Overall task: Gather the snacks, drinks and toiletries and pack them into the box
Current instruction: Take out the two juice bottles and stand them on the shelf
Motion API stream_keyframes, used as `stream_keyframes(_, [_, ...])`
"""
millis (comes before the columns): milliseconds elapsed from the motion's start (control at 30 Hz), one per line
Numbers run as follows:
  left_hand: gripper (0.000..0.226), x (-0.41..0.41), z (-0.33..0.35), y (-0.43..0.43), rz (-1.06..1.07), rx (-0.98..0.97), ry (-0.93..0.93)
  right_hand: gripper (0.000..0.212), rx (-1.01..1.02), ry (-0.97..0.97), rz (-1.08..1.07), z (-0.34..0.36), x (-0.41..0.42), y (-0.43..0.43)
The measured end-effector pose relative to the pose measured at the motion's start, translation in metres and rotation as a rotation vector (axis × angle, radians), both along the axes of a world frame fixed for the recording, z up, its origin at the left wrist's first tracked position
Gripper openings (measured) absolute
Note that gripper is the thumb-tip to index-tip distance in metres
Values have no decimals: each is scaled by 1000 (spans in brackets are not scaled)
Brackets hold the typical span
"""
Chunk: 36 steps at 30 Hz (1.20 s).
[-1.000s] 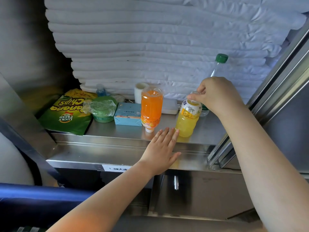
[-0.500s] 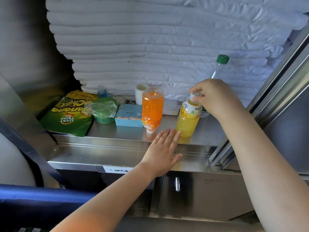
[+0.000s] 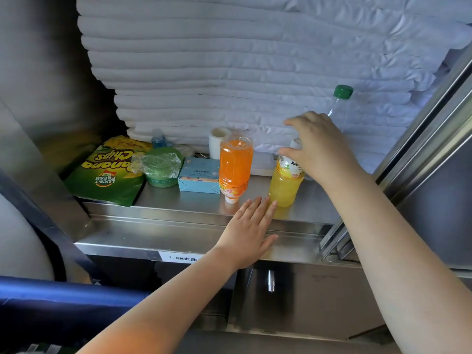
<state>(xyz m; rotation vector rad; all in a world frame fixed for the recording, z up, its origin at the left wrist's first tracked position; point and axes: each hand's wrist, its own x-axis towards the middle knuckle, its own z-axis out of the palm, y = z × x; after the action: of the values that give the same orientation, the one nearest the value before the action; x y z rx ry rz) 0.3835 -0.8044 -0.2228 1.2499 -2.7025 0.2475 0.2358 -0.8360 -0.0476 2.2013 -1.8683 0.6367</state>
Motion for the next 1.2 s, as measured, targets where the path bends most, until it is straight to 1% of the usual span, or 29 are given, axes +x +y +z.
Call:
stream_keyframes(33, [67,2,-1,1,3,2,-9,53,-39,-22,115,-1,9,1])
stream_keyframes(100, [66,9,-2,5,-6,8,-27,57,-15,-56,347,-3,32,2])
stream_keyframes(133, [66,15,-2,8,-12,7,-30,59,29,-41,422,-4,43,1])
stream_keyframes(200, [65,27,-3,14,-26,-47,-32,61,111,66,479,-9,60,-5])
stream_keyframes(267, [62,40,-3,21,-38,-114,0,61,144,204,458,-12,67,-12])
stream_keyframes(300, [60,45,-3,22,-58,-117,52,59,142,233,445,-13,66,-14])
stream_keyframes(400, [45,65,-1,21,-85,-120,232,54,149,187,424,-10,58,-12])
stream_keyframes(500, [35,79,7,14,49,-153,360,50,149,169,365,-6,46,-4])
stream_keyframes(600, [39,80,15,8,147,-129,458,46,119,163,299,-10,36,10])
stream_keyframes(667, [42,77,18,4,172,-102,485,47,55,155,284,-20,32,24])
stream_keyframes(767, [41,75,20,-3,231,-51,579,52,-38,120,270,-43,26,45])
stream_keyframes(900, [42,79,18,-6,233,-44,617,56,-58,47,225,-71,25,58])
stream_keyframes(1000, [41,82,16,-5,219,-64,631,61,-19,103,211,-84,26,60])
stream_keyframes(1100, [39,84,15,-3,206,-74,645,60,10,140,198,-84,26,57])
stream_keyframes(1200, [37,85,17,-1,138,-157,634,54,44,299,187,-80,27,51])
